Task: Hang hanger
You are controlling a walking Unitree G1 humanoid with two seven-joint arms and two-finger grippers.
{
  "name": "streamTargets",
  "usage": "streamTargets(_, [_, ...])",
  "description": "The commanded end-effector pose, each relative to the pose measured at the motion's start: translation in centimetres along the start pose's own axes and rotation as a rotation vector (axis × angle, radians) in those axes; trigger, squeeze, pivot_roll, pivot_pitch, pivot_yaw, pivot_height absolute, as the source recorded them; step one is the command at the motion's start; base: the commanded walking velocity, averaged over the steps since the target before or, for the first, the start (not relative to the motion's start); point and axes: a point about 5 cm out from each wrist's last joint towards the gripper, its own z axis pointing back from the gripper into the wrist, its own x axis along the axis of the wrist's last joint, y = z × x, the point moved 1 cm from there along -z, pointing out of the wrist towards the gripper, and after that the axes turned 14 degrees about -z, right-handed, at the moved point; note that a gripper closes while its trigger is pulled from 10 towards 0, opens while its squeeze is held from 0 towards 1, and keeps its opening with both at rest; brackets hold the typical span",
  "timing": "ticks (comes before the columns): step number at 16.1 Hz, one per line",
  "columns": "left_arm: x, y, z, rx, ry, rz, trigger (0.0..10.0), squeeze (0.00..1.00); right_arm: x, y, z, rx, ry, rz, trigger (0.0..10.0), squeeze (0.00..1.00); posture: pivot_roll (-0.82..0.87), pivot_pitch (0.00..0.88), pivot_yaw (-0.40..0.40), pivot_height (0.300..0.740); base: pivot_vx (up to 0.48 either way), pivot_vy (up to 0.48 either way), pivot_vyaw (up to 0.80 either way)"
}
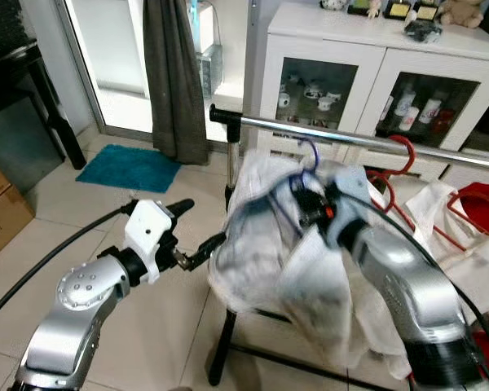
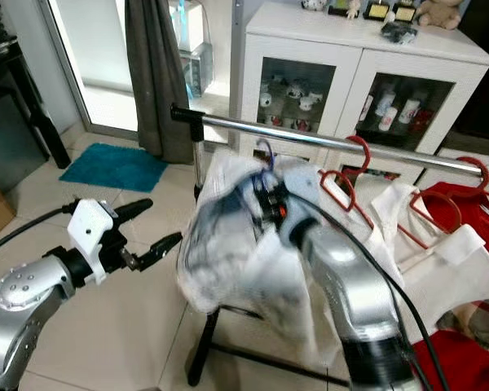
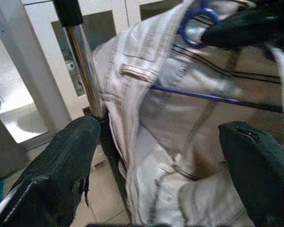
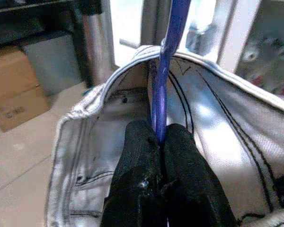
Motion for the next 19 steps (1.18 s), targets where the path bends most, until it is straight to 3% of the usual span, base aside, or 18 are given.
streamTargets(1, [0.9,0.0,-0.2,-0.009,-0.023,-0.018,10.0,0.0,1.2,0.1,-0.3,-0.014,-0.057,0.031,0.0,0.0,-0.01,0.0,-0.016,0.74,0.0,0.0,0.0])
streamTargets(6, [1.5,0.0,-0.6,-0.03,-0.035,-0.026,10.0,0.0,3.6,-0.3,-2.9,-0.096,-0.125,0.026,0.0,0.0,-0.02,0.0,-0.022,0.74,0.0,0.0,0.0])
streamTargets(11, [1.8,-0.2,-0.7,-0.047,-0.035,-0.028,10.0,0.0,4.2,-0.6,-5.3,-0.151,-0.098,-0.018,0.0,0.0,-0.01,0.0,-0.031,0.74,0.0,0.0,0.0])
streamTargets(14, [2.0,-0.2,-0.7,-0.052,-0.039,-0.027,10.0,0.0,3.3,-0.2,-6.1,-0.132,-0.018,-0.008,0.0,0.0,-0.01,0.0,-0.034,0.74,0.0,0.0,0.0])
streamTargets(15, [2.1,-0.2,-0.7,-0.06,-0.048,-0.024,10.0,0.0,2.4,-0.1,-6.4,-0.134,0.033,-0.01,4.0,0.0,-0.01,0.0,-0.032,0.74,0.0,0.0,0.0])
streamTargets(16, [2.2,-0.3,-0.7,-0.062,-0.048,-0.024,10.0,0.0,2.1,-0.2,-6.5,-0.139,0.046,-0.011,10.0,0.0,-0.01,0.0,-0.032,0.74,0.0,0.0,0.0])
streamTargets(19, [2.1,-0.3,-0.8,-0.067,-0.046,-0.022,10.0,0.0,1.6,-0.4,-6.7,-0.149,0.069,-0.019,10.0,0.0,-0.01,0.0,-0.031,0.74,0.0,0.0,0.0])
